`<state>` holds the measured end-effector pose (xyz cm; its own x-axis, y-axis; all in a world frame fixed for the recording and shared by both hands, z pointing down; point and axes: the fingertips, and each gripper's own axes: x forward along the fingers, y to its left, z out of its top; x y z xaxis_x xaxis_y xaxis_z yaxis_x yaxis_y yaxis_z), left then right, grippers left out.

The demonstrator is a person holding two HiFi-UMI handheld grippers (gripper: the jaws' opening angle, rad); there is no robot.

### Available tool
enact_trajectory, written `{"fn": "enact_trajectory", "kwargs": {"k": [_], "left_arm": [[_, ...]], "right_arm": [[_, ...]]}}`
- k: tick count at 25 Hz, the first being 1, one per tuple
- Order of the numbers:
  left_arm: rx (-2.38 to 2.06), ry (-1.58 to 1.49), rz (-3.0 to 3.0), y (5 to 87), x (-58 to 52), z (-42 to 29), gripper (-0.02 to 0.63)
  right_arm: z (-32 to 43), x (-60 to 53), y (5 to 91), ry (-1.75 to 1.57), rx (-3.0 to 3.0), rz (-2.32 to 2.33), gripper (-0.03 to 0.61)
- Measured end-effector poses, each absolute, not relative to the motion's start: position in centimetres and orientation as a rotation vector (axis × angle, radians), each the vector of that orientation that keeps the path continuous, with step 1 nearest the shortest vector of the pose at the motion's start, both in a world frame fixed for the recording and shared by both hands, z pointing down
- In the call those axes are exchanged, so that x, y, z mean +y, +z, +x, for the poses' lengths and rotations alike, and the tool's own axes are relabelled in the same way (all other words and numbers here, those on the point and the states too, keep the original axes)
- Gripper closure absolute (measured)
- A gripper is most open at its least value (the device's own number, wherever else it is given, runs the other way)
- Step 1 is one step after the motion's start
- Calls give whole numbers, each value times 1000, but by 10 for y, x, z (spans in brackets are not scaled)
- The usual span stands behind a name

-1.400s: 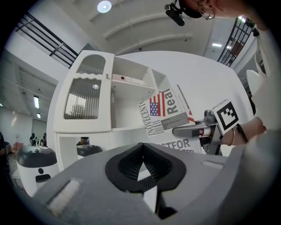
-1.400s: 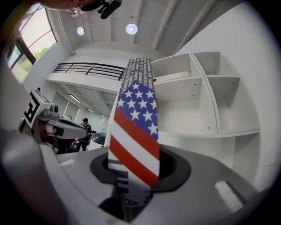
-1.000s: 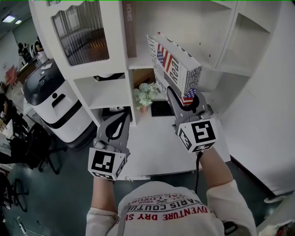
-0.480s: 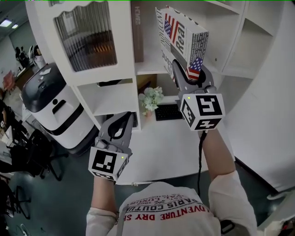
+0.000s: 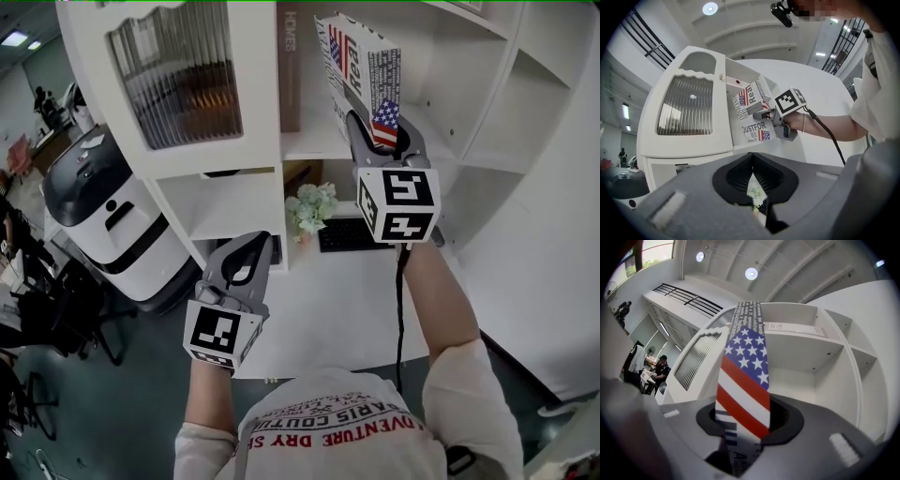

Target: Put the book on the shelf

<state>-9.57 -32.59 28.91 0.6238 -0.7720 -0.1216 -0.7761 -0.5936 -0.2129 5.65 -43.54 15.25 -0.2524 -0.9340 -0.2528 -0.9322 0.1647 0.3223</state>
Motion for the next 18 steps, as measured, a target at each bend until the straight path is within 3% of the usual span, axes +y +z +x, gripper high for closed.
{"fn": "enact_trajectory", "kwargs": {"k": [18], "left_arm": [[1305,33,-2607,280,-391,-87,609]], "right_arm": [[40,-532,153,-648,-2261,1852,419]]}}
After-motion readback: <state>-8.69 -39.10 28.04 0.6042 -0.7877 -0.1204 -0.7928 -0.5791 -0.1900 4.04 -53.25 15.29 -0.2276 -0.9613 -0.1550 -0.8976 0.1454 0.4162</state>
